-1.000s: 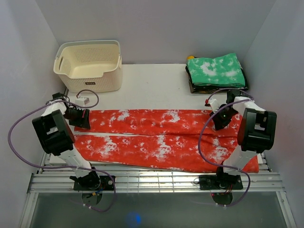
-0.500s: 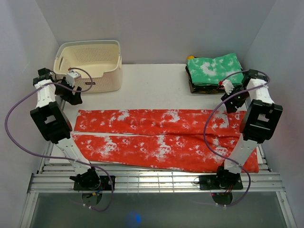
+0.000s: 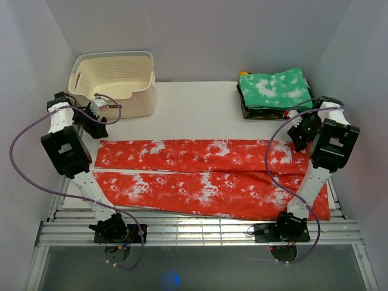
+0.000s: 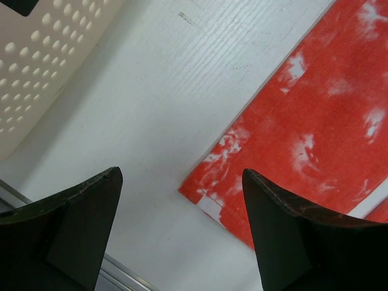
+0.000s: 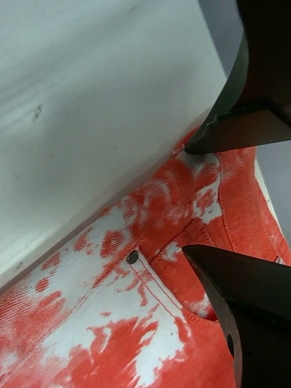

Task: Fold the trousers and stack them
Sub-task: Flatten the trousers out, then fold the trousers

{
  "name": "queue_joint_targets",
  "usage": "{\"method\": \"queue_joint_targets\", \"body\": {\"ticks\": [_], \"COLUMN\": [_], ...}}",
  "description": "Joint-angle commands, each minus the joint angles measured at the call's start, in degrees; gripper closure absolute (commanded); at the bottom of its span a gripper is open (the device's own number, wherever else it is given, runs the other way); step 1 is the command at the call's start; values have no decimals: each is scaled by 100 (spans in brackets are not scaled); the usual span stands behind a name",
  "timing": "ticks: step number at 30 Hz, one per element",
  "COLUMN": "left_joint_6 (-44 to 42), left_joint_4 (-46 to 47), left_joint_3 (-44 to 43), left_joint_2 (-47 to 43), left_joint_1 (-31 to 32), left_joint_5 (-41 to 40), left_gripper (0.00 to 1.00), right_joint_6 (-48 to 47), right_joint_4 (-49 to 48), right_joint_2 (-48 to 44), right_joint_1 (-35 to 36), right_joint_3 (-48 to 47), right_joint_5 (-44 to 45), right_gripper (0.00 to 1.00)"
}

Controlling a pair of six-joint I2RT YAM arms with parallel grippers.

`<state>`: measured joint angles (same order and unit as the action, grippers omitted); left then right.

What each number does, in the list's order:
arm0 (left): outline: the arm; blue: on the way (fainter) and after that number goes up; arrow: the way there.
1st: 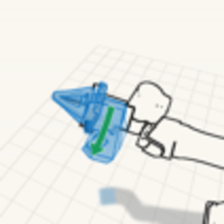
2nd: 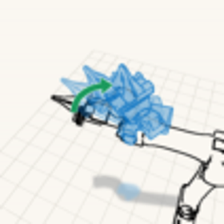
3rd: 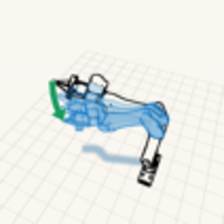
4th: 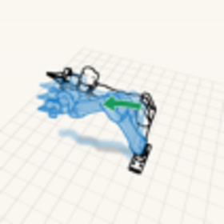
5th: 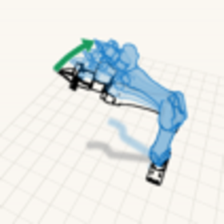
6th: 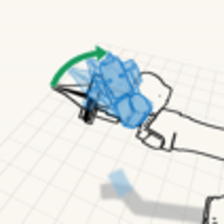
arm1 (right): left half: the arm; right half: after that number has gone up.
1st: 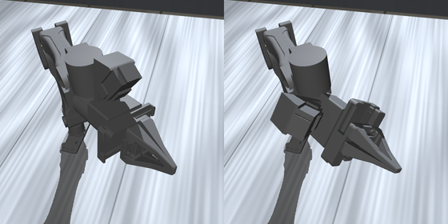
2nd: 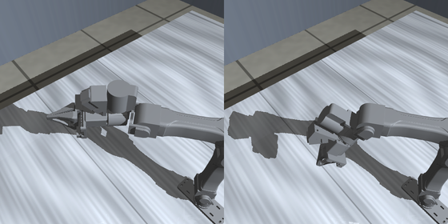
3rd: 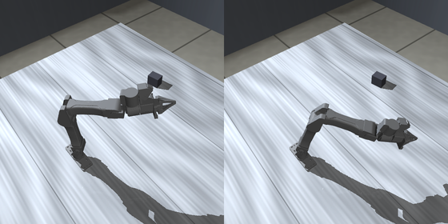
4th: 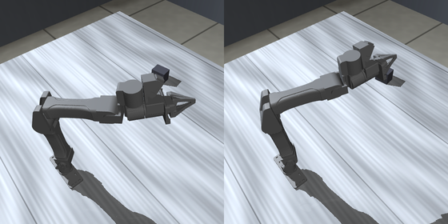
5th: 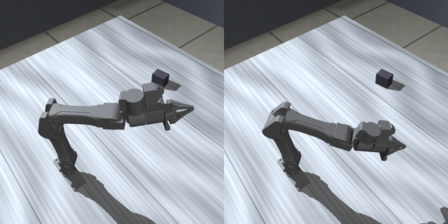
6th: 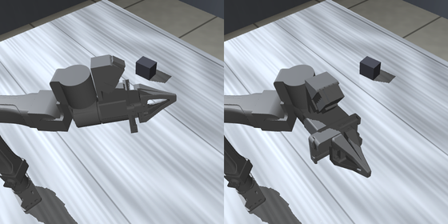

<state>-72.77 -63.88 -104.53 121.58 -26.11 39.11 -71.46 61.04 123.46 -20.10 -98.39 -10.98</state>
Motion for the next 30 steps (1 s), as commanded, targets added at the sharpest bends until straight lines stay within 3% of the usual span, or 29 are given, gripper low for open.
{"method": "queue_joint_targets", "body": {"ticks": [1, 7, 13, 16, 20, 21, 24, 25, 30], "left_joint_6": [-571, -1151, -1336, -1423, -1451, -1407, -1127, -1029, -318], "left_joint_4": [-72, -301, -512, -573, -591, -582, -442, -389, -20], "left_joint_3": [-287, -208, 108, 301, 416, 390, 179, 66, -261], "left_joint_2": [146, 515, 735, 709, 657, 657, 578, 543, 279], "left_joint_1": [62, 132, 132, 132, 124, 132, 141, 141, 150], "left_joint_5": [124, -324, -712, -844, -897, -836, -599, -546, -282], "left_gripper": [9, 13, 22, 32, 57, 70, 95, 100, 100], "right_joint_6": [-1511, -1625, -1748, -1775, -1662, -1600, -1389, -1336, -1195], "right_joint_4": [84, 31, -39, -135, -250, -224, -92, -74, 5], "right_joint_2": [99, 231, 223, 135, 29, 29, 20, 12, -295], "right_joint_1": [15, 15, 6, 15, 32, 58, 50, 50, 32], "right_joint_3": [249, 390, 672, 864, 936, 840, 260, 111, -558], "right_joint_5": [597, 782, 1027, 1072, 1274, 1231, 941, 871, 589], "right_gripper": [34, 42, 58, 64, 92, 92, 92, 92, 92]}}
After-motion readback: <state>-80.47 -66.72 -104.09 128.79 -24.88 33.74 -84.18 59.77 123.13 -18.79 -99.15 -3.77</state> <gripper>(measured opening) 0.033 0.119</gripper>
